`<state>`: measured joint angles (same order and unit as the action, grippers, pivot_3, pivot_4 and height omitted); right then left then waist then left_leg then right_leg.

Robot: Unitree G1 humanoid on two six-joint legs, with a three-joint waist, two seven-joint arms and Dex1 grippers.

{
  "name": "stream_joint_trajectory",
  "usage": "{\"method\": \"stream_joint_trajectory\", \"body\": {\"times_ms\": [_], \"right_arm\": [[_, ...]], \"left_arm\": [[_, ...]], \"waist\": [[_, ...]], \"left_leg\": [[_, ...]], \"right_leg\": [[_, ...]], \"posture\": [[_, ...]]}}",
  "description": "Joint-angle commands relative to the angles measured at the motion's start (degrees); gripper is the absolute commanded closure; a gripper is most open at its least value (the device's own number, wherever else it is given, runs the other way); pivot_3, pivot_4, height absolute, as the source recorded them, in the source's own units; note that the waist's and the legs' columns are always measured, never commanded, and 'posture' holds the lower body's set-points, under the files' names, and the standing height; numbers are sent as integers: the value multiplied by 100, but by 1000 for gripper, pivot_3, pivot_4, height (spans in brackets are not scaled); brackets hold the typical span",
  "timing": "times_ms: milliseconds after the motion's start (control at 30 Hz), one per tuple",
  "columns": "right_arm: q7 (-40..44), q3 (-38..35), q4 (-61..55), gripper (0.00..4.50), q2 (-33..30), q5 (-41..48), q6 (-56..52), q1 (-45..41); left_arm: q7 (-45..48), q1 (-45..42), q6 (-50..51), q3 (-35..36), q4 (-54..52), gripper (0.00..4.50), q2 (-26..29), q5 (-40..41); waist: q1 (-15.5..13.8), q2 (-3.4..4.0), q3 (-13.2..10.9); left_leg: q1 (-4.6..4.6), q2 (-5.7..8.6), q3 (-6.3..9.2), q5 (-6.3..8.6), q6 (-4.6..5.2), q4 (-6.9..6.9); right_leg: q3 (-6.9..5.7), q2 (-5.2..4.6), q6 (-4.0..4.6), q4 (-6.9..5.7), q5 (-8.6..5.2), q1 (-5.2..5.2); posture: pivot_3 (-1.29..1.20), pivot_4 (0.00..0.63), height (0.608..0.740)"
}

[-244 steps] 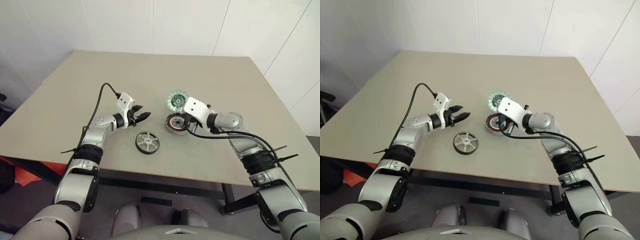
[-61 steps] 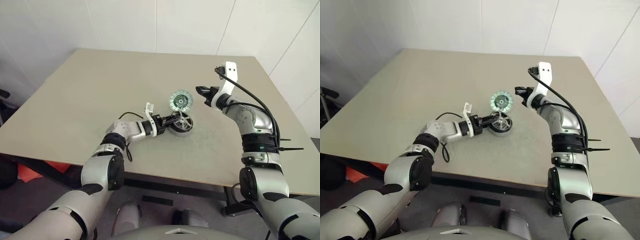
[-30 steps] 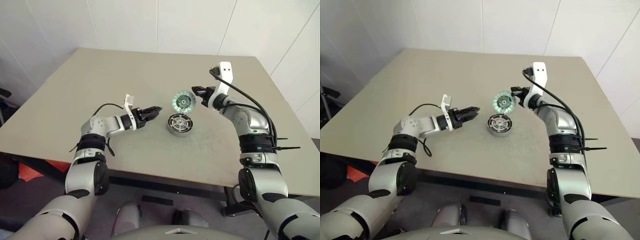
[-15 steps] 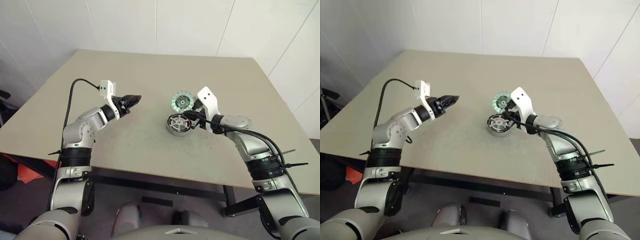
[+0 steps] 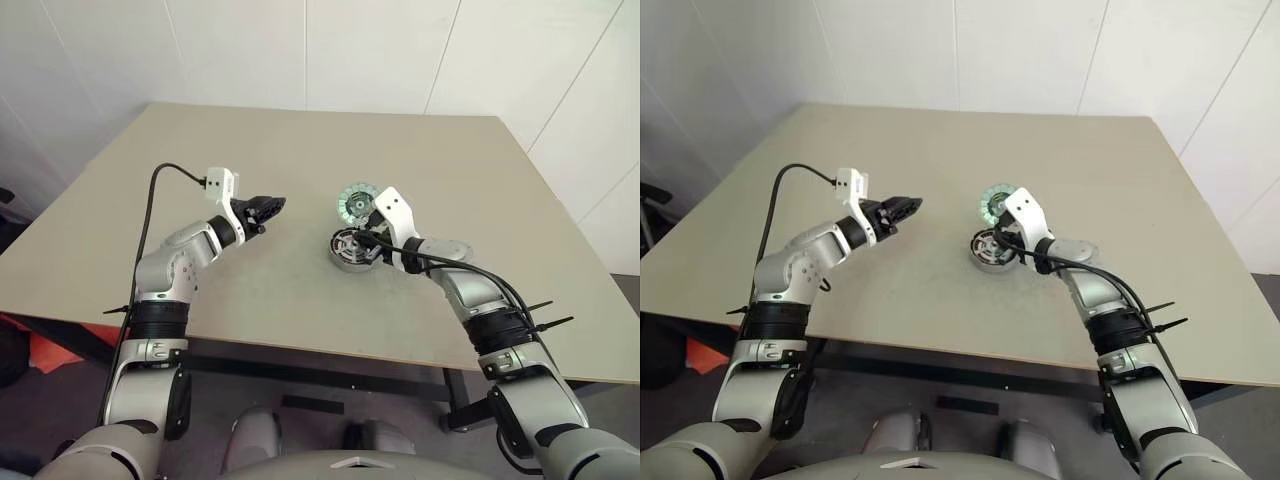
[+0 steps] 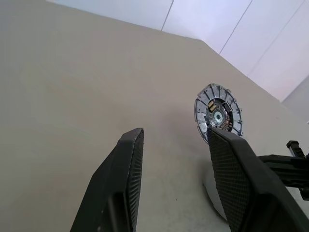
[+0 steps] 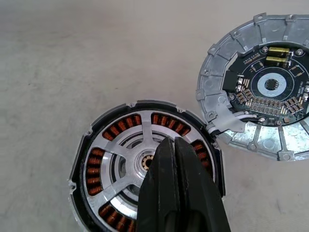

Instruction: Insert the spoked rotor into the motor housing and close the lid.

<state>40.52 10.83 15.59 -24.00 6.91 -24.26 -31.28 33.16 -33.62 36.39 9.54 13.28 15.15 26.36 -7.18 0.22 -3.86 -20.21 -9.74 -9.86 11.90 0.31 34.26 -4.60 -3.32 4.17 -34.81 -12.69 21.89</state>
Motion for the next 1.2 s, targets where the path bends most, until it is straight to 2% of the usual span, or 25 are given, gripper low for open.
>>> {"method": "stream_joint_trajectory", "body": {"times_ms": [33, 133, 267, 367, 400, 533, 800, 1000, 1200], "right_arm": [[578, -191, -710, 4500, -299, 169, 470, -459], [1145, 107, -634, 4500, -708, -212, 1221, -817], [2845, 969, -231, 4500, -1548, -755, 2555, -1245], [3553, 1479, 462, 3889, -1731, -1219, 3351, -1608], [3656, 1608, 715, 3551, -1726, -1391, 3585, -1720], [3650, 1997, 1693, 2297, -1424, -1977, 4408, -2245], [3700, 2271, 2914, 2297, -949, -2489, 5576, -2848], [3870, 2230, 3089, 2297, -754, -2468, 5730, -2782], [3672, 2278, 3531, 2297, -561, -2704, 5837, -2808]], "left_arm": [[12, -44, -185, 61, -41, 2288, 70, 7], [29, -73, -253, -16, 13, 2288, 74, -30], [82, -167, -525, -241, 11, 2288, 108, -231], [28, -252, -1028, -445, 64, 2264, 157, -605], [40, -265, -1113, -483, 59, 2264, 158, -661], [51, -161, -1422, -725, -125, 2264, 193, -958], [-32, 287, -1599, -915, -526, 2264, 291, -1228], [-119, 401, -1548, -830, -620, 2264, 370, -1204], [-163, 363, -1567, -839, -569, 2264, 386, -1234]], "waist": [[5, 1, -1], [16, 1, -1], [-10, -1, -1], [7, -1, -1], [12, -1, -1], [43, -1, -1], [152, -1, -1], [166, -1, -1], [168, -1, -1]], "left_leg": [[-2, 0, 0, 0, 0, 0], [-16, -1, -1, 0, 1, 0], [-23, -2, 0, 4, 7, 0], [-38, -2, 0, 23, 53, 10], [-49, -3, 0, 21, 68, 27], [-114, -6, 1, 29, 85, 87], [-123, -11, 2, 25, 77, 100], [-125, -11, 2, 26, 80, 103], [-118, -11, 2, 26, 80, 109]], "right_leg": [[0, 0, 0, 0, 0, 2], [1, 1, 17, -4, 10, 19], [0, 2, 19, -1, 9, 21], [-1, 0, 19, 3, 9, 23], [-1, 0, 19, -3, 10, 32], [0, -6, 21, -53, 11, 89], [0, -6, 26, -84, 10, 108], [0, -5, 27, -86, 10, 110], [0, -6, 29, -91, 11, 104]], "posture": [[0, 0, 740], [0, 0, 740], [0, 0, 740], [0, 0, 740], [0, 0, 740], [0, 0, 740], [0, 0, 740], [0, 0, 740], [0, 0, 740]]}}
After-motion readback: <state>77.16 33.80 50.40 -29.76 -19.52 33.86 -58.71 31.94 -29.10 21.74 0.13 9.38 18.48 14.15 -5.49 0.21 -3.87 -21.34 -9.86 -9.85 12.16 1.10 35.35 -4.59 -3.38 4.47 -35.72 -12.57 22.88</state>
